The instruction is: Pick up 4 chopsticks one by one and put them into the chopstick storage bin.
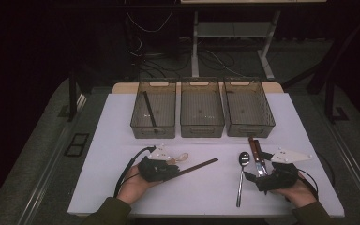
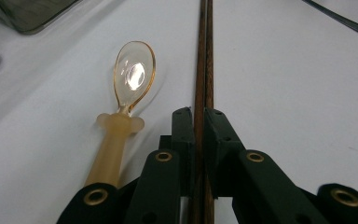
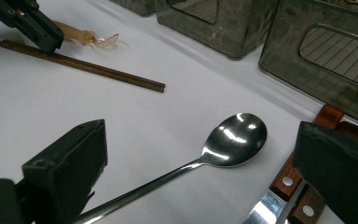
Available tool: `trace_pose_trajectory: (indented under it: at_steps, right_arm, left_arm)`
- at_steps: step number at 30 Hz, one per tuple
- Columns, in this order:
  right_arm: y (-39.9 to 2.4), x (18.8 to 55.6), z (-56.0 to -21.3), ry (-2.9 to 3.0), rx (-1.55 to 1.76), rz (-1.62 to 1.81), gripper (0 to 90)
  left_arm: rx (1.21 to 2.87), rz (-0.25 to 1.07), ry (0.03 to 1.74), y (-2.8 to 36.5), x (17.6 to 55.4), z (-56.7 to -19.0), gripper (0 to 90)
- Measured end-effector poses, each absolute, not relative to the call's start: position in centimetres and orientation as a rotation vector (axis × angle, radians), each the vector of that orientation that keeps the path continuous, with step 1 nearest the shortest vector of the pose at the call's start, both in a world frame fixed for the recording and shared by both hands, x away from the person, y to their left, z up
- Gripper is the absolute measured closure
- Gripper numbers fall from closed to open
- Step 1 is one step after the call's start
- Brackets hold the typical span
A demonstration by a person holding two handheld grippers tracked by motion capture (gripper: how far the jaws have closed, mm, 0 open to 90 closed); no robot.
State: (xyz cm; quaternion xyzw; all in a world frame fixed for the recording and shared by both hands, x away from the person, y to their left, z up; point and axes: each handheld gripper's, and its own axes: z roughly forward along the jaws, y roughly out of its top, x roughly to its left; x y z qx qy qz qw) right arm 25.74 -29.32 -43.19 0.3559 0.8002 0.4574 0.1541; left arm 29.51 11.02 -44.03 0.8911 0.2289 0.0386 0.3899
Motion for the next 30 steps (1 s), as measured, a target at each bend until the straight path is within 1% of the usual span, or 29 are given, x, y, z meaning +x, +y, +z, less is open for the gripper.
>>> trace_pose_trajectory:
  at_steps: [13,18,25,30]
  right_arm:
    - [-29.33,25.74,-43.20,2.295,1.020,1.309,3.5]
    - [-29.33,25.75,-43.20,2.295,1.018,1.309,3.5]
    - [-29.33,25.74,-43.20,2.295,1.020,1.308,3.5]
    - [-29.30,25.74,-43.20,2.297,1.021,1.307,3.5]
  left_arm:
    - [2.278,0.086,0.591,10.96,29.64,-44.31,81.9]
    - [2.292,0.106,0.586,11.01,29.71,-44.36,79.3]
    - [2.315,0.135,0.557,10.97,29.76,-44.60,78.6]
    - [2.323,0.180,0.521,10.90,29.42,-44.72,79.3]
